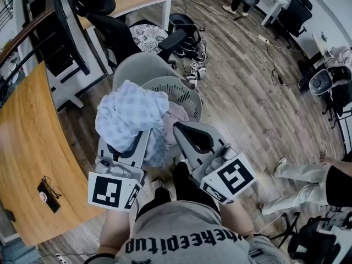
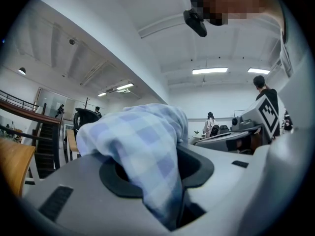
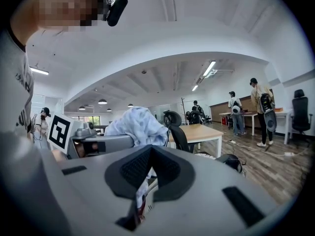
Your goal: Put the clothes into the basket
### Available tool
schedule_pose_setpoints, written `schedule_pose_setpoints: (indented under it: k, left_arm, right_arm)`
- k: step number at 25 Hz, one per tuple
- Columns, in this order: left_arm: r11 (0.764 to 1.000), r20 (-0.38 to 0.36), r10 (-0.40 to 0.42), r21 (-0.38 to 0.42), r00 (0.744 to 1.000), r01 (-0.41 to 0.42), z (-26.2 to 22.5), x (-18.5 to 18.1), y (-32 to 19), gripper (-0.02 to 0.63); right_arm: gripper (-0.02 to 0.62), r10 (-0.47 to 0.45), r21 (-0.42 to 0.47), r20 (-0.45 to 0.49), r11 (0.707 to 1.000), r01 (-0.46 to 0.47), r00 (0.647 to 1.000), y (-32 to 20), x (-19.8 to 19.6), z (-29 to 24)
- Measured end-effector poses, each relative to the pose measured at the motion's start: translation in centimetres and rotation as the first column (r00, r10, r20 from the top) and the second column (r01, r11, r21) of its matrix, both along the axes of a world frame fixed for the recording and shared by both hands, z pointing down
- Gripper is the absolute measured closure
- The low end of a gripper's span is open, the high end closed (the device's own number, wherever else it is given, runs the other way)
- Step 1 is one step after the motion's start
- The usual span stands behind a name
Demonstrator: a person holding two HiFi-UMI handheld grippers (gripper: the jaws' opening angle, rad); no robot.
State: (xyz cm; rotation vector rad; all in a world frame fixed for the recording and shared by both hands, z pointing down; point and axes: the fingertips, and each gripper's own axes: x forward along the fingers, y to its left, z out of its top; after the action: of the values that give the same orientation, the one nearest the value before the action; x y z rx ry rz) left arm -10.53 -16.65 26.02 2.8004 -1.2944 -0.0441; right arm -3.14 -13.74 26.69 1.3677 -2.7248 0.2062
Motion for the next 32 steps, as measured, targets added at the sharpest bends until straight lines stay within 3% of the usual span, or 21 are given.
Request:
schedule_pose_setpoints:
  k: [16,32]
  left_arm:
    - [0.996,0.015,-0.073,-0.057,0.997,0.074,1.4,2.6,-6.2,0.431]
    - [0.980,0.050,-0.136,-0.142,0.989,0.142,5.2,5.0,-9.4,0.433]
  right_arm:
    - [0.586,-0.070,-0.051,0.011,0.996,0.070,0.998,-6.9,2.9,0.9]
    - [0.586,-0.149,-0.116,0.026,0.982,0.151,0.988,-11.3,4.9,3.5]
